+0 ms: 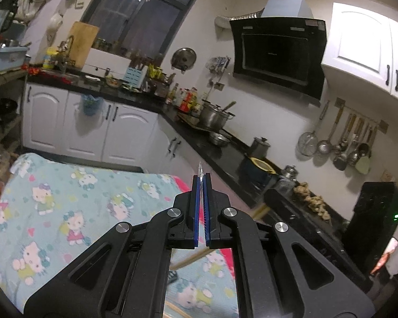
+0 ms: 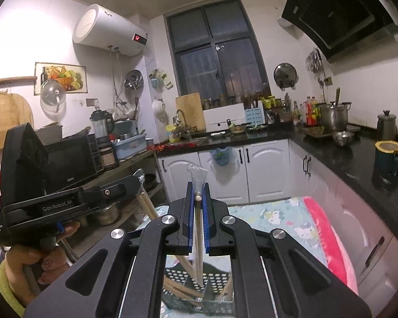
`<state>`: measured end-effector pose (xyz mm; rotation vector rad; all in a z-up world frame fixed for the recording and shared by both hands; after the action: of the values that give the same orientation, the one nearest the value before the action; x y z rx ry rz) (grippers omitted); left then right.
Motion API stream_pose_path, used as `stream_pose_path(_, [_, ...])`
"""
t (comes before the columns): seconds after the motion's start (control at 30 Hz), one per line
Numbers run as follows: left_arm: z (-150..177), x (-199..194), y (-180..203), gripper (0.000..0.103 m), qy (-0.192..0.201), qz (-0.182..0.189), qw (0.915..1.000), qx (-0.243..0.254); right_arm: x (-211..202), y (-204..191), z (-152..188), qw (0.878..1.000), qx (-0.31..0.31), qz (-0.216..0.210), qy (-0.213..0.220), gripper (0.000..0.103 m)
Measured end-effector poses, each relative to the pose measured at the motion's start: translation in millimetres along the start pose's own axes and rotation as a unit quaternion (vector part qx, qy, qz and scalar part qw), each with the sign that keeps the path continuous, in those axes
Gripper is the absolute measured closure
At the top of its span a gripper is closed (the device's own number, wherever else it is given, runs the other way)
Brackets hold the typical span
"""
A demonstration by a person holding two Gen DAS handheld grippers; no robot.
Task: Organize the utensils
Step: 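Lower the chopsticks into a caddy slot and open the left tool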
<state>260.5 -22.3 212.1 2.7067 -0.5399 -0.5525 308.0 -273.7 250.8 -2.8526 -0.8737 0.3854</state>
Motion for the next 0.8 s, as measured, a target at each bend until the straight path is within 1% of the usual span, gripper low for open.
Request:
stream_pose_path(0.13, [5, 11, -16, 0.102, -0.007, -0.014, 0.9998, -0.011, 10, 4, 4, 1.000, -0.007, 0.014, 0.000, 0.097])
stream_pose_path(0.37, [20, 24, -40, 0.102, -0.018, -0.023, 0.9990, -0.033, 29, 13, 23, 1.000, -0.007, 0.027, -0.007, 0.097])
stream_pose_path(0.6, [31, 36, -49, 0.102, -0.030, -0.019, 0.9981, -0.051, 44, 20, 47, 0.999, 0.005, 0.028, -0.029, 0.097])
stream_pose_path(0.8, [49, 47, -53, 0.102, -0.043, -0.021, 0.9972, -0.058, 54, 15, 62, 0.999, 0.007, 0.022, -0.041, 0.097])
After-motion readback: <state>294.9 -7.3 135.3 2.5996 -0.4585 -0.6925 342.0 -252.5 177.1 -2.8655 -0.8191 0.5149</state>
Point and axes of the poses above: each gripper's, at about its wrist camera, not at the fingertips, and x roughly the way its jaws point, y to its right, z to its underside, the point moved 2 cm from there along x, roughly the way its jaws point, and after that the axes turned 5 degrees about -z, right-handed, at the moved point
